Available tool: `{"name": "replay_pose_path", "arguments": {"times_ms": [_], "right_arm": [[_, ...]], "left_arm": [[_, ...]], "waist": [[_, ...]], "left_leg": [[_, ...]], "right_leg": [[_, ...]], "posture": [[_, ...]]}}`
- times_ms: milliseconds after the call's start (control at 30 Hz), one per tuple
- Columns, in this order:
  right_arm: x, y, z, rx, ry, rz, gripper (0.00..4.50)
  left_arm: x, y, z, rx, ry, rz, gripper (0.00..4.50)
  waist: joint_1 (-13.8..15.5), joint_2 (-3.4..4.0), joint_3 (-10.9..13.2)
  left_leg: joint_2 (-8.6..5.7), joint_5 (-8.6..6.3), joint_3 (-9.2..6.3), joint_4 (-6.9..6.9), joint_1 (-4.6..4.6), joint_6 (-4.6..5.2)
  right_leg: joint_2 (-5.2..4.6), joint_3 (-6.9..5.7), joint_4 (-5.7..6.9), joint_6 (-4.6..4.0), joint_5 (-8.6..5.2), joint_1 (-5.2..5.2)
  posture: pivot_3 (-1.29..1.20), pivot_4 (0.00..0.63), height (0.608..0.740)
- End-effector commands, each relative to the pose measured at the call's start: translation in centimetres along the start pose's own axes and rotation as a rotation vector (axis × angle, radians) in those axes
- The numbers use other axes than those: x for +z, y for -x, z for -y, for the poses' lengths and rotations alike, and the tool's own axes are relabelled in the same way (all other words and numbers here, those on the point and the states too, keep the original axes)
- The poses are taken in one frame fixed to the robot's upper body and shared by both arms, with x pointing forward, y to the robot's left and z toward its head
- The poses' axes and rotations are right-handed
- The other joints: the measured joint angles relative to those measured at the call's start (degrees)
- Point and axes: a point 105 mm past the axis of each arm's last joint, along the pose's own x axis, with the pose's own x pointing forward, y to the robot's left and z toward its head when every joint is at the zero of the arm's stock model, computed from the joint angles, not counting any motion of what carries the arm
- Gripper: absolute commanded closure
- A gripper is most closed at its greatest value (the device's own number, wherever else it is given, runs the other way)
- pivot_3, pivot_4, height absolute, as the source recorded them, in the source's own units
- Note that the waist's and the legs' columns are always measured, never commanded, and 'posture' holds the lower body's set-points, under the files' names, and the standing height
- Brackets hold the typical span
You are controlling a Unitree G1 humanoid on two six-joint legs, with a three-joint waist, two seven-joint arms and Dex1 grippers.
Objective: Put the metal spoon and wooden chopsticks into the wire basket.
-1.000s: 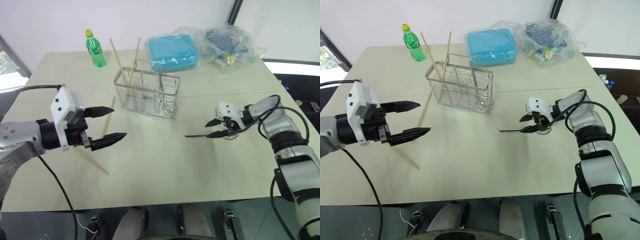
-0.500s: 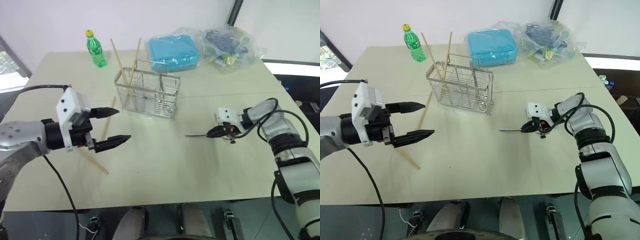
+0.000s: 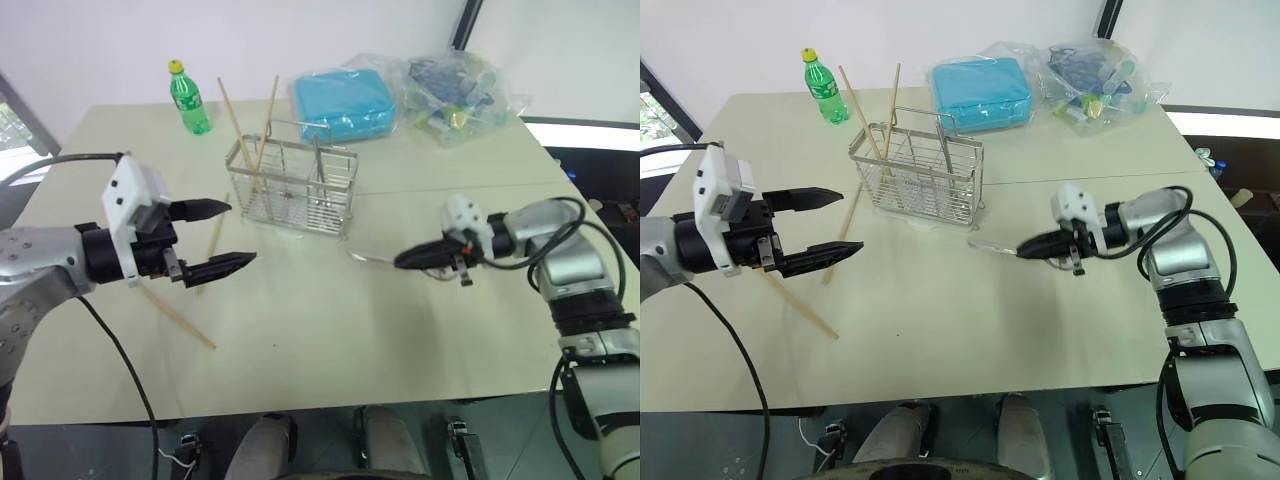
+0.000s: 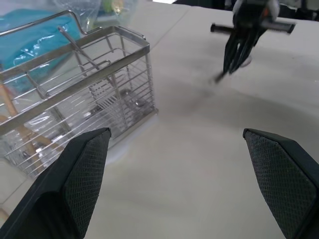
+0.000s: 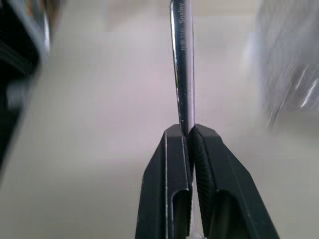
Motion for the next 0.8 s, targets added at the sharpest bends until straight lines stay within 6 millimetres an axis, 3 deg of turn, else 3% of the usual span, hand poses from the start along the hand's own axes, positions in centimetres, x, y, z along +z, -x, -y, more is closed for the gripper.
{"name": "replay_pose_path", "arguments": {"times_ms": [33, 167, 300, 467, 600, 700, 800], "right_arm": [[6.2, -1.3, 0.8, -0.093, 0.014, 0.223, 4.46], [10.9, -3.9, 4.4, -0.290, -0.052, 0.438, 4.46], [11.5, -6.1, 7.2, -0.439, -0.051, 0.481, 4.46], [10.7, -7.8, 9.4, -0.533, -0.094, 0.523, 4.46], [9.5, -8.9, 9.8, -0.543, -0.106, 0.515, 4.46], [6.8, -9.7, 10.1, -0.584, -0.139, 0.476, 4.46], [6.2, -9.7, 10.2, -0.602, -0.145, 0.471, 3.48]], "left_arm": [[1.0, 0.0, -0.2, 0.006, -0.045, 0.035, 0.00], [1.2, -0.4, -0.7, 0.018, -0.047, 0.053, 0.00], [1.3, -0.6, -0.8, 0.021, -0.050, 0.065, 0.00], [1.6, -0.6, -0.9, 0.040, -0.054, 0.079, 0.00], [1.7, -0.4, -0.8, 0.054, -0.056, 0.081, 0.00], [1.8, -0.1, -0.7, 0.082, -0.052, 0.084, 0.00], [1.8, 0.2, -0.7, 0.098, -0.050, 0.081, 0.00]], "waist": [[0.1, 0.00, 0.0], [0.2, -0.04, 0.0], [0.2, -0.24, -0.1], [-0.1, -0.25, -0.2], [-0.5, -0.25, -0.1], [-1.0, -0.25, -0.2], [-1.5, -0.25, -0.2]], "left_leg": [[0.00, 0.00, 0.00, -0.01, -0.02, 0.00], [-0.01, 0.04, -0.02, 0.00, -0.05, -0.06], [-0.02, 0.23, -0.02, -0.03, -0.15, -0.40], [-0.04, 0.24, 0.04, -0.02, -0.18, -0.39], [-0.01, 0.27, 0.08, -0.05, -0.16, -0.43], [0.00, 0.27, 0.07, -0.07, -0.14, -0.44], [0.01, 0.27, 0.03, -0.07, -0.14, -0.44]], "right_leg": [[0.01, 0.00, 0.00, -0.03, 0.02, -0.03], [0.01, 0.00, 0.04, -0.05, 0.03, -0.09], [0.00, 0.01, 0.23, -0.08, 0.05, -0.32], [-0.01, 0.04, 0.29, -0.08, 0.05, -0.35], [0.01, 0.06, 0.70, -0.08, 0.05, -0.53], [0.04, 0.07, 0.72, -0.08, 0.05, -0.54], [0.05, 0.07, 0.73, -0.08, 0.05, -0.53]], "posture": [[0.00, 0.150, 0.725], [0.00, 0.150, 0.725], [0.00, 0.150, 0.725], [0.00, 0.150, 0.725], [0.00, 0.150, 0.725], [0.00, 0.150, 0.725], [0.00, 0.150, 0.725]]}}
